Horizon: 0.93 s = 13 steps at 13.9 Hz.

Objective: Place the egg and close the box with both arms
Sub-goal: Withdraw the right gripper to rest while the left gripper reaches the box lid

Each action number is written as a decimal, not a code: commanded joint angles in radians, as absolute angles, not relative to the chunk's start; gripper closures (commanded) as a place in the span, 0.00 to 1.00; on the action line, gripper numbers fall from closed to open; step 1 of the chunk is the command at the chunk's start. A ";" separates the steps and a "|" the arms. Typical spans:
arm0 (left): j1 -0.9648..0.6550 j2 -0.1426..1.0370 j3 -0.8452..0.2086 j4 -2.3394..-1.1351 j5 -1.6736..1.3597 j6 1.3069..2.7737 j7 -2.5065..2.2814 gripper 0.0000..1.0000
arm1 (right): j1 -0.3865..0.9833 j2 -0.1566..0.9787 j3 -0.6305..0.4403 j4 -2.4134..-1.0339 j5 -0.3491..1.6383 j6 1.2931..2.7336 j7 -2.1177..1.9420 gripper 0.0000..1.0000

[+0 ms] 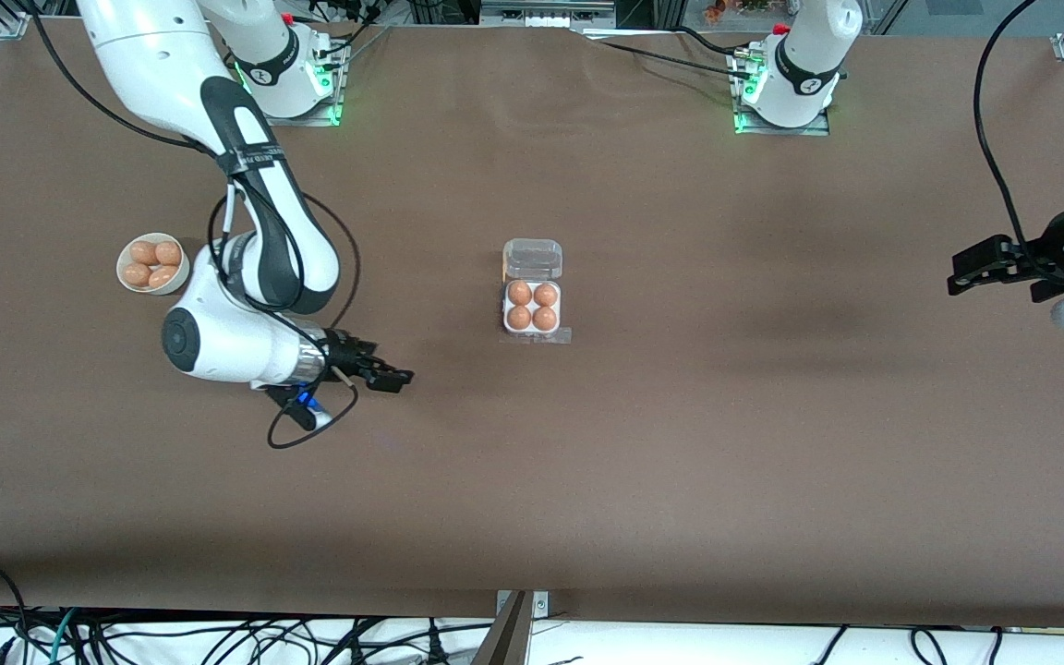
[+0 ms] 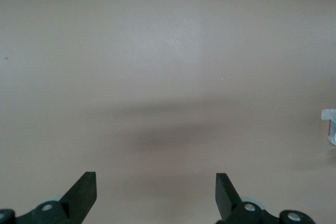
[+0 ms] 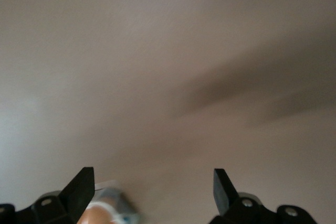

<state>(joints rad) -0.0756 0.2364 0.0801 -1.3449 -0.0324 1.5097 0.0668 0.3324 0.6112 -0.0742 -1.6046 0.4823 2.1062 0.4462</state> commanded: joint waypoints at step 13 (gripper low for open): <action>-0.403 0.342 0.054 -1.333 -0.244 1.436 -0.497 0.53 | 0.063 -0.031 -0.058 -1.747 -0.042 1.662 0.029 0.00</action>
